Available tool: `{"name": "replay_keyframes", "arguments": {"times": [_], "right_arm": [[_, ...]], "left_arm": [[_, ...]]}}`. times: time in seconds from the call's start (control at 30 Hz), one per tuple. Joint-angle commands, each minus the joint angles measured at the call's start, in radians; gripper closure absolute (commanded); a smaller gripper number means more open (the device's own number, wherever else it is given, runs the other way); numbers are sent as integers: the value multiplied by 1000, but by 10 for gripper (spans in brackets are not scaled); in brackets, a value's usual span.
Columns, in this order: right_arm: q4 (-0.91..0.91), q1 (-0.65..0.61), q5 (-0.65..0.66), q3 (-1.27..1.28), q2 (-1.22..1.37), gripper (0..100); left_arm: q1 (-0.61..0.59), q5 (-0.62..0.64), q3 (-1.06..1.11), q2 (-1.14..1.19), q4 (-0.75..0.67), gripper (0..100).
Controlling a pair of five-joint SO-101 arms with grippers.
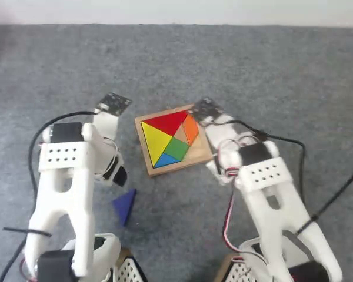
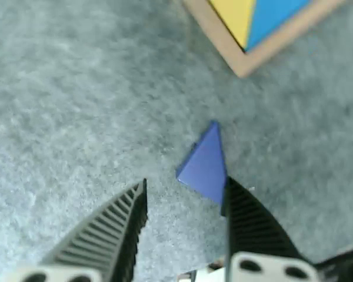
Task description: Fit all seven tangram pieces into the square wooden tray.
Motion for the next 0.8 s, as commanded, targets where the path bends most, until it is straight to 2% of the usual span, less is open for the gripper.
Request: {"name": "replay_keyframes", "arguments": {"times": [0.0,0.13,0.27,0.5,0.67,0.77], "right_arm": [[-41,42,54,75,-48,494],[-160,35,51,201,-48,494],[-197,38,52,230,-42,494],[-194,41,51,232,-42,494],[-200,39,54,241,-42,494],[-200,39,55,247,-42,494]], "left_arm": [[8,-21,-25,112,25,781],[11,-25,-28,301,25,781],[87,-18,-24,411,25,783],[190,101,4,433,-57,783],[184,178,77,420,-130,779],[152,196,97,368,-155,732]]}}
